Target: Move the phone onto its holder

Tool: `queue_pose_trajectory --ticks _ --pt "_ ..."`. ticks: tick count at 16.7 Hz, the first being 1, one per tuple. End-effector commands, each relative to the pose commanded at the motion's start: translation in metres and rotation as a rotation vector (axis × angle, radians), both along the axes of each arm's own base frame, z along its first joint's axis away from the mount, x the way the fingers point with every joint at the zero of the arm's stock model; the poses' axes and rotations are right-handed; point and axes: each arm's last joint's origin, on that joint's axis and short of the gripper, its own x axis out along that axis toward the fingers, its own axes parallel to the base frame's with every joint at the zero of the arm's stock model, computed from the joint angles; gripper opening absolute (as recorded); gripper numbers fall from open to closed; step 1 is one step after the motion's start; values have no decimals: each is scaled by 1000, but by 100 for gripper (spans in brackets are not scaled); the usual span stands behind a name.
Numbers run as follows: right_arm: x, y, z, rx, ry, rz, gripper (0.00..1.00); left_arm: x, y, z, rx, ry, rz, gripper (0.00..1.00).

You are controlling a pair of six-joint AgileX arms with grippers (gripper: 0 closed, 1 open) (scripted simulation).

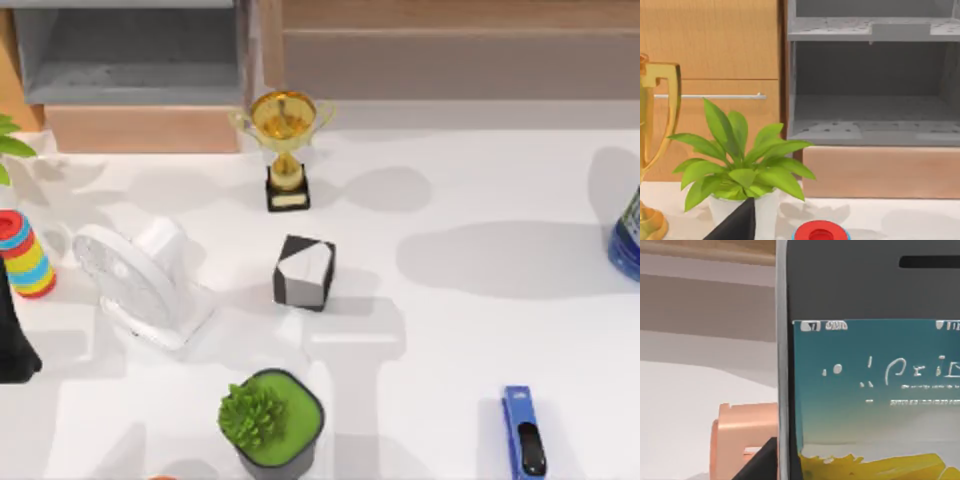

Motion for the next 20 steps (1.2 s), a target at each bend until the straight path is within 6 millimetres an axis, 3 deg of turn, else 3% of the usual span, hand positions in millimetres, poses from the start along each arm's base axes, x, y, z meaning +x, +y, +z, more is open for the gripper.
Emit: queue_pose_trajectory --ticks 2,7,12,20 --pt "10 0 -4 3 -8 2 0 0 0 0 0 0 0 100" --pt "45 23 -34 72 42 125 0 0 0 0 0 0 0 100" --pt "49 25 -37 75 49 135 0 0 0 0 0 0 0 100" --pt "49 25 -37 75 49 135 60 0 0 0 0 0 0 100"
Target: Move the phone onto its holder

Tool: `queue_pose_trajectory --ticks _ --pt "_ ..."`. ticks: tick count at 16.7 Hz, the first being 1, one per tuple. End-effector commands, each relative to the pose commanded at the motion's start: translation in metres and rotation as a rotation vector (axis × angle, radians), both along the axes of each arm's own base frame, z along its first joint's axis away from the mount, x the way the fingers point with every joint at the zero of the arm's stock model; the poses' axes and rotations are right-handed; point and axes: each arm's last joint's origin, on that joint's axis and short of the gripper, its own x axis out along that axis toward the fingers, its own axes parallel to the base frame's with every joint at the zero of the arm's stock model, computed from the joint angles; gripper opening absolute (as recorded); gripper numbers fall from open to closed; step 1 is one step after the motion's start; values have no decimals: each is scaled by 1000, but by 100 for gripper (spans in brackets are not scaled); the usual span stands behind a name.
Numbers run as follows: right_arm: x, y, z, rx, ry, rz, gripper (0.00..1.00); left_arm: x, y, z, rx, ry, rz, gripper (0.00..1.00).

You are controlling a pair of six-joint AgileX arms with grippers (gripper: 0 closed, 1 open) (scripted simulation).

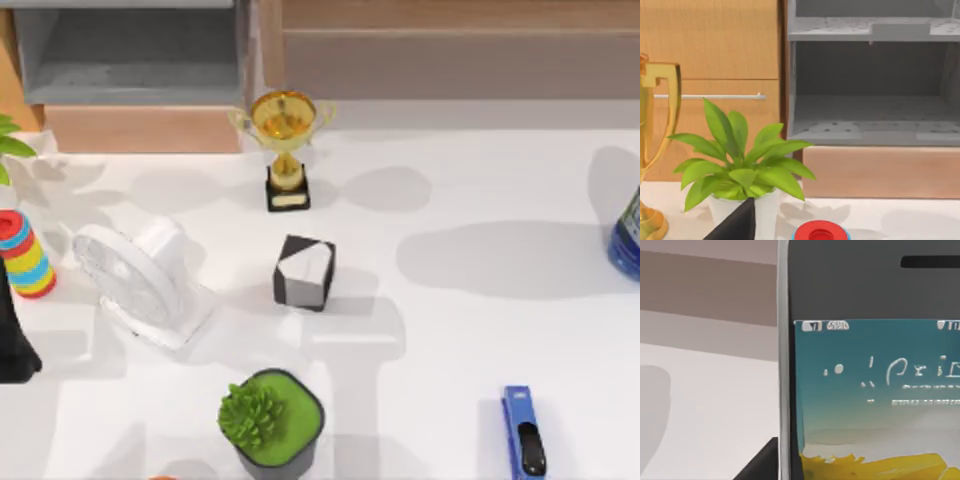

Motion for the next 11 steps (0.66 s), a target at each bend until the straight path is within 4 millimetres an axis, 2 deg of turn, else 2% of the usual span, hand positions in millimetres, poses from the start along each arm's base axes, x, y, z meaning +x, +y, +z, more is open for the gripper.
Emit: queue_pose_trajectory --ticks 5,11 --pt "0 0 0 0 0 0 98 0 0 0 0 0 0 100" --pt "0 0 0 0 0 0 100 0 0 0 0 0 0 100"
